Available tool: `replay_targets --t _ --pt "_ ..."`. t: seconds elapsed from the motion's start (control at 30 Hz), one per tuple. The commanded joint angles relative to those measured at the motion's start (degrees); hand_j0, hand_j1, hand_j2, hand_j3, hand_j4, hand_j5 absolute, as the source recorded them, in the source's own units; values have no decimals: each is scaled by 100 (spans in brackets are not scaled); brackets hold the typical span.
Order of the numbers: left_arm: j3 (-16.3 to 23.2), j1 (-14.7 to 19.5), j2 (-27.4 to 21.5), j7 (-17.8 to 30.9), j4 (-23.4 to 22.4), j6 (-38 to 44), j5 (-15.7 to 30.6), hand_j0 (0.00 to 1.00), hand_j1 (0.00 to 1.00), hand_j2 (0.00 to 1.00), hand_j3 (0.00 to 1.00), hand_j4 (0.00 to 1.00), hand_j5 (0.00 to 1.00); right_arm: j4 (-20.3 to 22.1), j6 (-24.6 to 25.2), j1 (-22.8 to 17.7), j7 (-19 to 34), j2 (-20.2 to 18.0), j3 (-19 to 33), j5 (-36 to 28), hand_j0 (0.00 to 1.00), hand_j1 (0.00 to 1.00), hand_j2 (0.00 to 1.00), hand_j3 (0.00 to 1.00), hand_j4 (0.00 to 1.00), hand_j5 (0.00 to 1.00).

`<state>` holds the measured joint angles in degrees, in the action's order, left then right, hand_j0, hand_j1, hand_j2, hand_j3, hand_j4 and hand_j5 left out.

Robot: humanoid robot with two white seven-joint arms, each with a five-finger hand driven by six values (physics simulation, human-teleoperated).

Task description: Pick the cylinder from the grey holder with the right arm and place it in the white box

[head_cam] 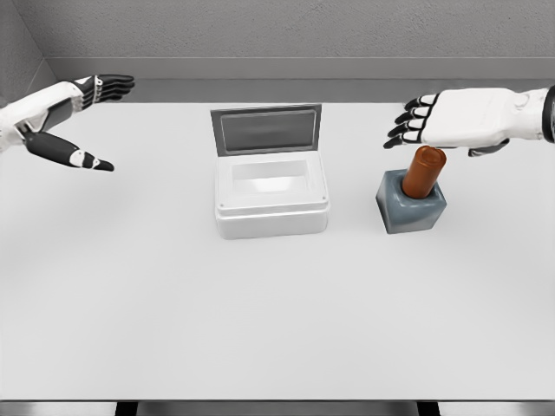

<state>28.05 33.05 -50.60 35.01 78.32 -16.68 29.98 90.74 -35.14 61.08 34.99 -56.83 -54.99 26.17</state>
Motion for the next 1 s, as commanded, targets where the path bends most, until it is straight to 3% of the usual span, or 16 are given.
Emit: replay_targets --t 0.0,0.17,0.4,0.53,0.73,0.83,0.97 --pt "-1 0 59 -1 -45 15 61 100 100 100 100 100 100 5 14 0 1 14 -144 117 100 100 100 100 100 100" --pt "-18 62 139 -1 -89 261 166 100 100 100 100 100 100 128 14 -18 1 22 -258 152 100 100 100 100 100 100" --pt "17 149 340 -1 -502 279 193 100 100 100 100 100 100 84 14 -53 1 260 -346 389 100 100 100 100 100 100" --pt "17 246 780 -1 -976 270 158 100 100 100 100 100 100 58 14 -70 1 295 -346 512 100 100 100 100 100 100" --pt "8 475 1070 -1 -1478 270 149 100 100 100 100 100 100 -57 14 -70 1 365 -355 591 99 99 99 99 99 99" --pt "17 483 1184 -1 -1504 279 140 100 100 100 100 100 100 -48 14 -62 1 365 -469 635 88 88 88 88 88 88" --pt "105 483 1307 -1 -1565 270 131 100 100 100 100 100 100 -30 14 -62 1 365 -504 688 82 82 82 82 82 82"
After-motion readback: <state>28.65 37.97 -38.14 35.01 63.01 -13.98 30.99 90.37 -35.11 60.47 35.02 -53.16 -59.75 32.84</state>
